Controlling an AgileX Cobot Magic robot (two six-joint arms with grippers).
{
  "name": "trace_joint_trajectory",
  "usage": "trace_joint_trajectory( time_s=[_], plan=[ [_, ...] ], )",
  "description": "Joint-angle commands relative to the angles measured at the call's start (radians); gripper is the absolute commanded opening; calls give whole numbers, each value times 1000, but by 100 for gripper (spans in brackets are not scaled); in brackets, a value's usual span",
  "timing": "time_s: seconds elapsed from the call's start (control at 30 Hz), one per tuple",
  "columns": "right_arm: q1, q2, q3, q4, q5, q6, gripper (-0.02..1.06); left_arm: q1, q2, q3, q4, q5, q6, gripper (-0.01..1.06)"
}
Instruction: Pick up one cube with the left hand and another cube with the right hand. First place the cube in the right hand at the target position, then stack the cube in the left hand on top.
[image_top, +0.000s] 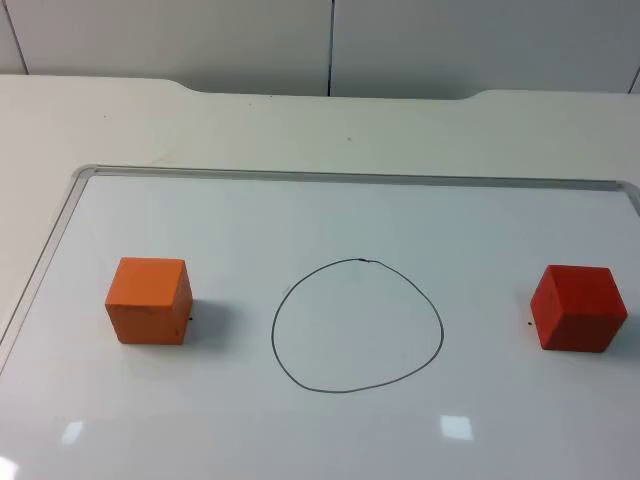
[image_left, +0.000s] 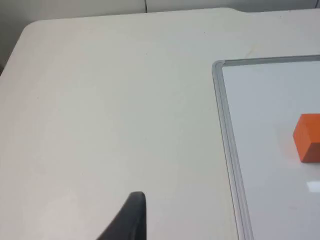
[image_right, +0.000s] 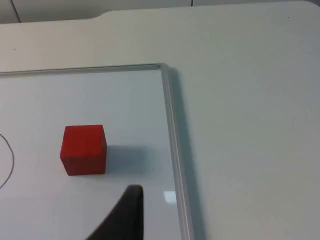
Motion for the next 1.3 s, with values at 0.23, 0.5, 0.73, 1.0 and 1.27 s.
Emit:
trace_joint_trajectory(
  time_s=[0.23, 0.5, 0.73, 1.0, 1.27],
  plan=[
    [-3, 205, -179, -78, -188, 42, 106, -5, 223, -247, 122, -261, -153, 105],
    [-3, 596, -505, -52, -392, 42, 106, -5, 661, -550, 137, -434, -155, 105],
    [-3, 846, -702, -52, -454, 42, 106, -5, 917, -708, 129, -472, -157, 105],
    [-3, 1142, -722, -39, -355, 42, 106, -5, 1118, -716, 69, -446, -155, 105],
    [-3, 1338, -503, 28, -464, 51, 106, -5, 1276, -566, -9, -459, -158, 105]
  ],
)
